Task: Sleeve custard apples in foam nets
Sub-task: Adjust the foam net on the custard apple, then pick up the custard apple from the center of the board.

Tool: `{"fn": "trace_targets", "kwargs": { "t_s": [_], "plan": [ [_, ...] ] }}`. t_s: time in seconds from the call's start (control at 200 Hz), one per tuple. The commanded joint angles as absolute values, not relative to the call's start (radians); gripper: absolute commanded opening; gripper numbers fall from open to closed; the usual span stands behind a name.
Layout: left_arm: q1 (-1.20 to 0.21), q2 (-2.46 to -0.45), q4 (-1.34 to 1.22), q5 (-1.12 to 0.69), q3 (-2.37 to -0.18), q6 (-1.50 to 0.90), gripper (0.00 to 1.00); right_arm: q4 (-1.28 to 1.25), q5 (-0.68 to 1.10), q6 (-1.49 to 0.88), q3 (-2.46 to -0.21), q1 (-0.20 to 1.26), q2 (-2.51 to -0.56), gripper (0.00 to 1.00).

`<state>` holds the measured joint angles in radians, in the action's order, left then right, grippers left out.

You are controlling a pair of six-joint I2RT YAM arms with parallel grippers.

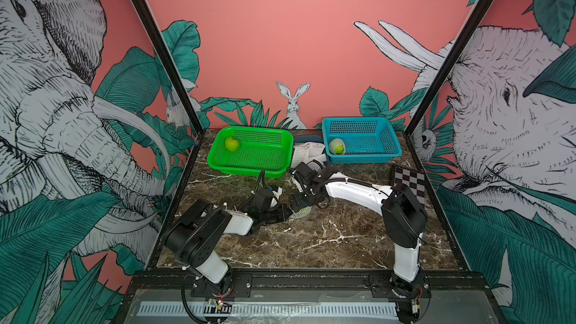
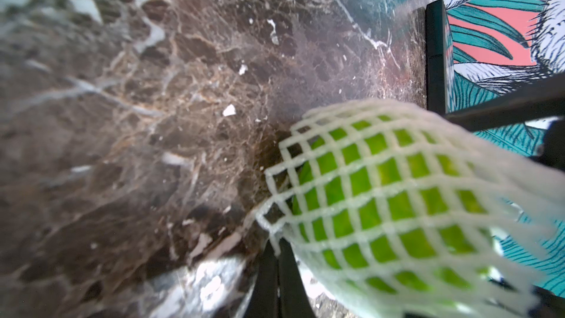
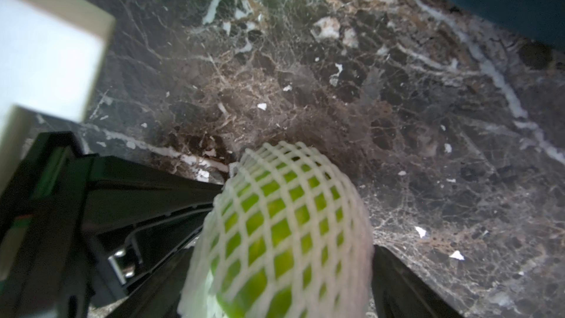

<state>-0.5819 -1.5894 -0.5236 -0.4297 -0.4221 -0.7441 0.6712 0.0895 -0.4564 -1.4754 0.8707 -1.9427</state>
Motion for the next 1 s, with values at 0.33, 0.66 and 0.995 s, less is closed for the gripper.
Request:
{"fn": "trace_targets", "kwargs": {
  "t_s": [0.33, 0.66, 0.995],
  "plan": [
    [-0.588, -1.574, -0.518, -0.423, -0.436, -0.749, 0.0, 0.683, 0.058, -0.458, -1.517, 0.877, -1.997, 0.9],
    [-0.587, -1.569, -0.519, -0.42, -0.432, -0.751, 0.0, 0.712, 0.044, -0.455, -1.523, 0.87, -1.92, 0.98],
    [-0.588, -1.583, -0.537, -0.428, -0.43, -0.758, 0.0, 0.701, 0.049, -0.472, -1.509, 0.884, -1.91, 0.99]
  ]
}}
